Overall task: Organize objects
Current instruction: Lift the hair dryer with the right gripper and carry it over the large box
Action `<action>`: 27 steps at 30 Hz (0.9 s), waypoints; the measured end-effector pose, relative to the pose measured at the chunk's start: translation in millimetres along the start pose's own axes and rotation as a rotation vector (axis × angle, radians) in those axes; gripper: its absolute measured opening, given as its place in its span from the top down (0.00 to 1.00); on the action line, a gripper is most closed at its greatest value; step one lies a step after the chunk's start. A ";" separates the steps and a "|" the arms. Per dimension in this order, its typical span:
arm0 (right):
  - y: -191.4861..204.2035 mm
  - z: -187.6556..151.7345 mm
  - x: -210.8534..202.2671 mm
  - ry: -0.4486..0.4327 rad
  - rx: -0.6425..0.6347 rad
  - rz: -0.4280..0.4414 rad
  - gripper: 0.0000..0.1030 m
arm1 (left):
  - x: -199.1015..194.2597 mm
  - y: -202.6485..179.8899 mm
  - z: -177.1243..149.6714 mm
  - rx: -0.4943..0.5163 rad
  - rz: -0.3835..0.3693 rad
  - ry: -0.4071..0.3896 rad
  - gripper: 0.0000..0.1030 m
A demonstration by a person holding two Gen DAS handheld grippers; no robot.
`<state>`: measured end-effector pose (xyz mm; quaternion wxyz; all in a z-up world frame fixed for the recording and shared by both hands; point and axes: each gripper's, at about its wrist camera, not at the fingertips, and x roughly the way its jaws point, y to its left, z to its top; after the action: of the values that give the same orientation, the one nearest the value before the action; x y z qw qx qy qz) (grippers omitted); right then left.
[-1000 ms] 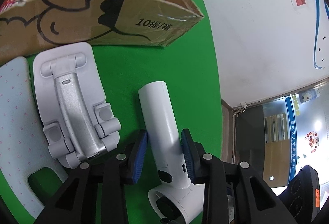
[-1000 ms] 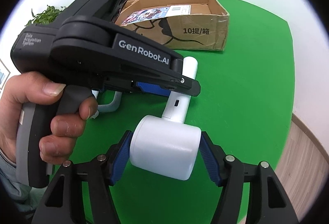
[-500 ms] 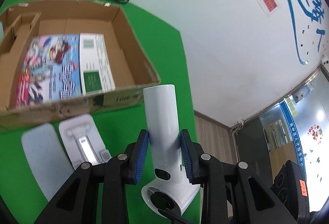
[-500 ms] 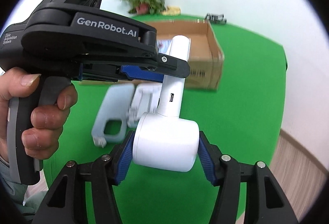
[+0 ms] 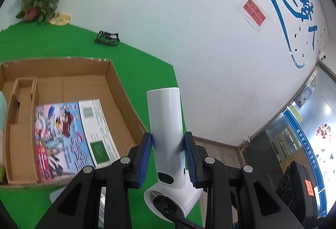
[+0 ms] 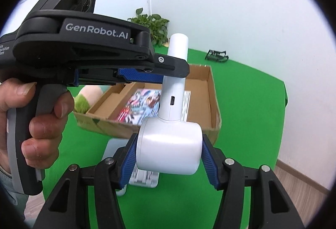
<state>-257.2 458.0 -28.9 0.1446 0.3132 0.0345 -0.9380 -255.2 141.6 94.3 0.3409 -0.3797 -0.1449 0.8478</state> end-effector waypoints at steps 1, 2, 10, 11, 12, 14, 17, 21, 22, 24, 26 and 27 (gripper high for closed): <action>-0.9 4.8 0.0 -0.008 -0.004 -0.001 0.46 | 1.1 0.3 7.1 0.003 -0.002 -0.007 0.72; -2.5 10.3 -0.1 -0.016 -0.005 0.000 0.46 | 0.5 -0.2 15.3 0.008 -0.005 -0.016 0.72; -24.3 41.8 17.3 -0.055 -0.027 -0.021 0.46 | 25.4 3.9 65.5 -0.001 -0.008 -0.024 0.72; -28.7 44.7 21.2 -0.050 -0.021 -0.015 0.46 | 31.1 8.4 68.9 -0.008 -0.013 -0.021 0.72; -32.0 46.8 24.9 -0.044 -0.020 -0.014 0.46 | 38.8 15.4 72.9 -0.019 -0.022 -0.015 0.72; -37.2 50.4 34.1 -0.034 -0.029 -0.021 0.46 | 50.7 26.8 77.4 -0.039 -0.032 -0.004 0.72; -33.7 45.2 34.3 0.001 -0.038 -0.022 0.46 | 68.5 44.5 79.9 -0.064 -0.025 0.006 0.72; -37.5 45.6 54.2 0.052 -0.040 -0.008 0.46 | 92.7 73.7 80.3 -0.104 -0.013 0.022 0.72; -37.9 44.8 59.3 0.063 -0.046 -0.007 0.46 | 100.6 82.5 79.6 -0.112 -0.007 0.030 0.72; -39.4 42.0 71.9 0.097 -0.055 -0.005 0.46 | 116.8 99.0 77.0 -0.127 0.011 0.048 0.72; -41.8 38.0 85.3 0.141 -0.053 0.006 0.46 | 130.9 112.7 72.6 -0.145 0.020 0.066 0.72; -42.4 36.5 89.5 0.156 -0.055 0.007 0.46 | 138.3 119.7 70.9 -0.156 0.021 0.076 0.72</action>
<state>-359.0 470.5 -54.2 0.1534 0.3813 0.0701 -0.9089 -430.2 150.8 6.1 0.3066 -0.4384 -0.1936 0.8224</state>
